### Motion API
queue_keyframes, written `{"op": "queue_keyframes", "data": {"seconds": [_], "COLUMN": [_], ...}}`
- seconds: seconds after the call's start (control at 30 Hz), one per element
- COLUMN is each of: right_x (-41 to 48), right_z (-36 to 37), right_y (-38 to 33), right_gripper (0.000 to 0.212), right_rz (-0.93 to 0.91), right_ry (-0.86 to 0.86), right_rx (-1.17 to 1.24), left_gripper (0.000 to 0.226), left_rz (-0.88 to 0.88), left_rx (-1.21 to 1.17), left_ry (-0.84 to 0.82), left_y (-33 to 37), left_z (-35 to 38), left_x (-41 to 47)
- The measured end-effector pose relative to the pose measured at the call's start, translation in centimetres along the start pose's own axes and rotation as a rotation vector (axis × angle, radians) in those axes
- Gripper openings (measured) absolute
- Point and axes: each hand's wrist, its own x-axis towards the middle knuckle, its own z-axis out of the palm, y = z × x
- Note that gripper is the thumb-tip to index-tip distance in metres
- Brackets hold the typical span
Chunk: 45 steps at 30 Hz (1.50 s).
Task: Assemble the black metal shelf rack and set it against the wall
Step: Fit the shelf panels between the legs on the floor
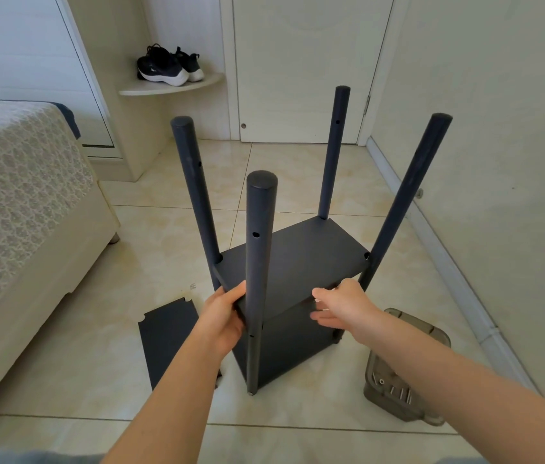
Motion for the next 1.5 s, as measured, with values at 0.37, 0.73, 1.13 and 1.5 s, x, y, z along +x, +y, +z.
{"op": "queue_keyframes", "data": {"seconds": [0.37,0.73,1.13,1.5], "right_x": [-5.9,-5.7,-4.3,-3.1], "right_z": [3.6,3.9,-0.9,-3.6], "right_y": [-2.1,-2.9,-3.0,-2.5], "right_gripper": [0.05,0.036,0.029,0.024], "right_rz": [-0.616,-0.673,-0.623,-0.645], "right_ry": [-0.195,-0.226,-0.292,-0.202], "right_rx": [-0.474,-0.464,-0.478,-0.561], "left_gripper": [0.026,0.036,0.026,0.046], "left_rz": [0.048,0.067,0.044,0.022], "left_rx": [0.002,-0.078,-0.201,-0.272], "left_ry": [-0.081,-0.089,-0.087,-0.05], "left_y": [-0.5,-0.8,-3.1,-4.4], "left_z": [-0.8,0.1,3.1,5.9], "left_x": [0.1,0.3,0.7,0.2]}}
